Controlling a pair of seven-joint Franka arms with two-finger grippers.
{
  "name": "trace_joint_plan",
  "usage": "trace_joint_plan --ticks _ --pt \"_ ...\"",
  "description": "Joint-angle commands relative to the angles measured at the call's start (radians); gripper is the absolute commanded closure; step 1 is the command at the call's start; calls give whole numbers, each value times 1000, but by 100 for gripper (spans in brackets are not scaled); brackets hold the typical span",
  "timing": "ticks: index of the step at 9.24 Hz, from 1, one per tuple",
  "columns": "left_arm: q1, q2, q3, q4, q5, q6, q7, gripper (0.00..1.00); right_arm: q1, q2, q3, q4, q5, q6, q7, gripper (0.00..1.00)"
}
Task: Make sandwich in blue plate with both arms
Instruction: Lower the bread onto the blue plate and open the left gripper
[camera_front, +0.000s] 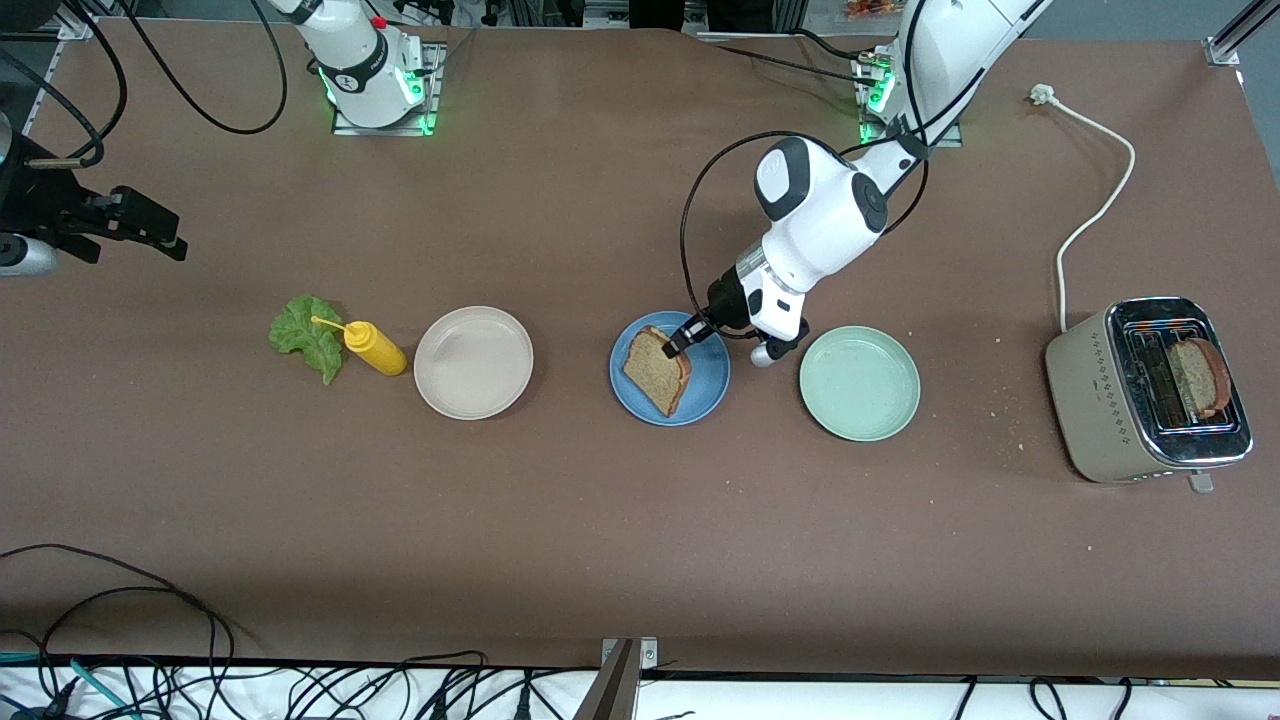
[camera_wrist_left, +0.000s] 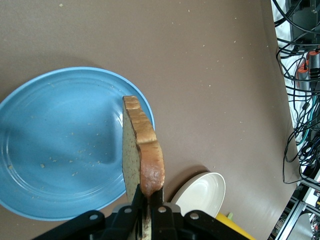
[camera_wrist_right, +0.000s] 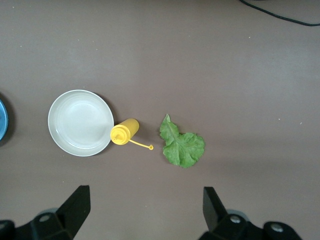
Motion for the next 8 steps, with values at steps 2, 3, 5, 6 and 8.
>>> trace_joint_plan --ticks 2,3,5,6,8 --pt "-10 19 15 12 -27 13 23 100 0 -1 -1 16 -3 -19 1 0" --pt "-12 21 23 12 -27 13 38 100 1 -1 -1 16 -3 -19 1 0" --pt "-9 23 28 9 -25 11 47 100 0 -1 -1 16 -3 -17 1 0" --pt "-10 23 35 7 -25 11 47 97 1 -1 4 16 -3 -17 1 0" --pt "-10 23 38 4 -25 10 49 55 1 -1 5 13 2 -19 10 0"
